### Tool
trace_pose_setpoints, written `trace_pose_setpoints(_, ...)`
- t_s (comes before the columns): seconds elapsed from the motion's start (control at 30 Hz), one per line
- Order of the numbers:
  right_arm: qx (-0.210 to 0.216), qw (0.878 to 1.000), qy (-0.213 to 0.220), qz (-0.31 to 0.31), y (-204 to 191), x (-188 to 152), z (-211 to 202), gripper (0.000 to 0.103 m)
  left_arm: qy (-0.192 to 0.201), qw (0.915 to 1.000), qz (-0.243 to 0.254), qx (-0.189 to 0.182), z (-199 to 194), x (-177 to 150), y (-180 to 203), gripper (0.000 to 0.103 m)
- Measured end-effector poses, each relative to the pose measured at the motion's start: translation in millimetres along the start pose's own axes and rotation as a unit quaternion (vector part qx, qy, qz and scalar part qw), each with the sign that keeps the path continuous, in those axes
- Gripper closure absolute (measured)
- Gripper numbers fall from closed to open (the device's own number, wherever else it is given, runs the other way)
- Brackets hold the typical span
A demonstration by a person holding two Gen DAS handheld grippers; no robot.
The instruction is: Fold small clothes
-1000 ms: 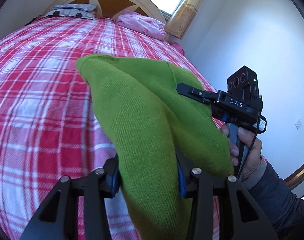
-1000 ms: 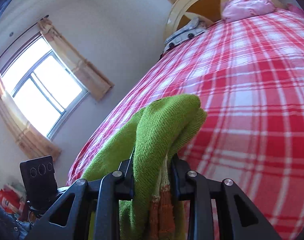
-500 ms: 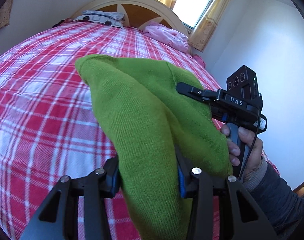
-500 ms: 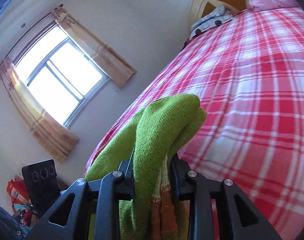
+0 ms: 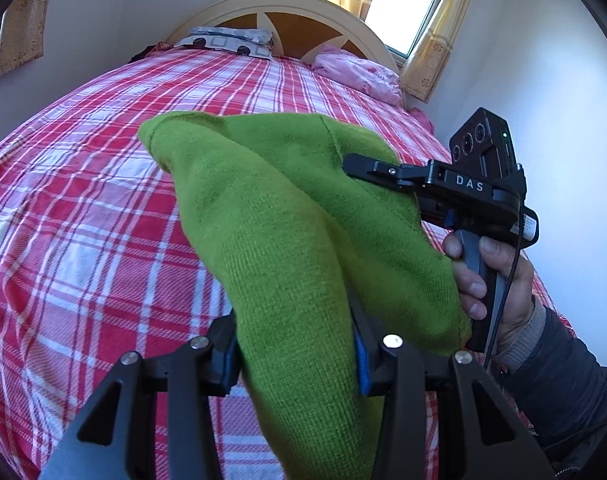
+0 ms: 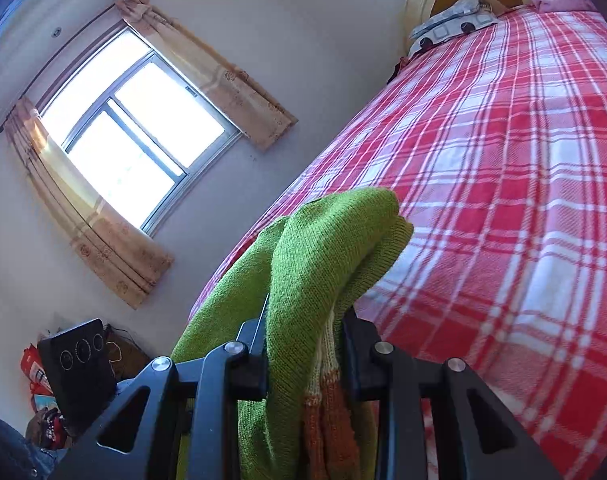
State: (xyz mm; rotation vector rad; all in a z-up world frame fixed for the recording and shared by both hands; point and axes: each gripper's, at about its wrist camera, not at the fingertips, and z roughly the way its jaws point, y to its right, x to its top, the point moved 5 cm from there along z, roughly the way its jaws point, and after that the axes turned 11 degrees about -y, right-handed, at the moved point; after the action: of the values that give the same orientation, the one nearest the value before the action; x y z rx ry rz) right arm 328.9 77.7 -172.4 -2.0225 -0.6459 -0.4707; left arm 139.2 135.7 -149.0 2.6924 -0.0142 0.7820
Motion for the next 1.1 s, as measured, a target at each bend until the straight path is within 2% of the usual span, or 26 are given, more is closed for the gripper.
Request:
trace_pose_setpoints(0.5,0.013,0.999,-0.03,-0.001,-18.5,3.8,47.4,0.075,0.007,0.9995,-0.024,0.019,-13.5,-18.9,-28.0,0.058)
trace_pose_setpoints(0.8,0.013,0.998,-0.068,-0.007,-28.0,10.5,93.4,0.075,0.002,0.9983,-0.052,0.024,-15.2,-30.7,-55.2,0.058)
trace_pose_setpoints(1.1,0.001,0.997,-0.077,0.006,-16.1,11.6,105.8,0.075,-0.002,0.9985,-0.045,0.03,-8.8,-37.1,-58.1,0.058)
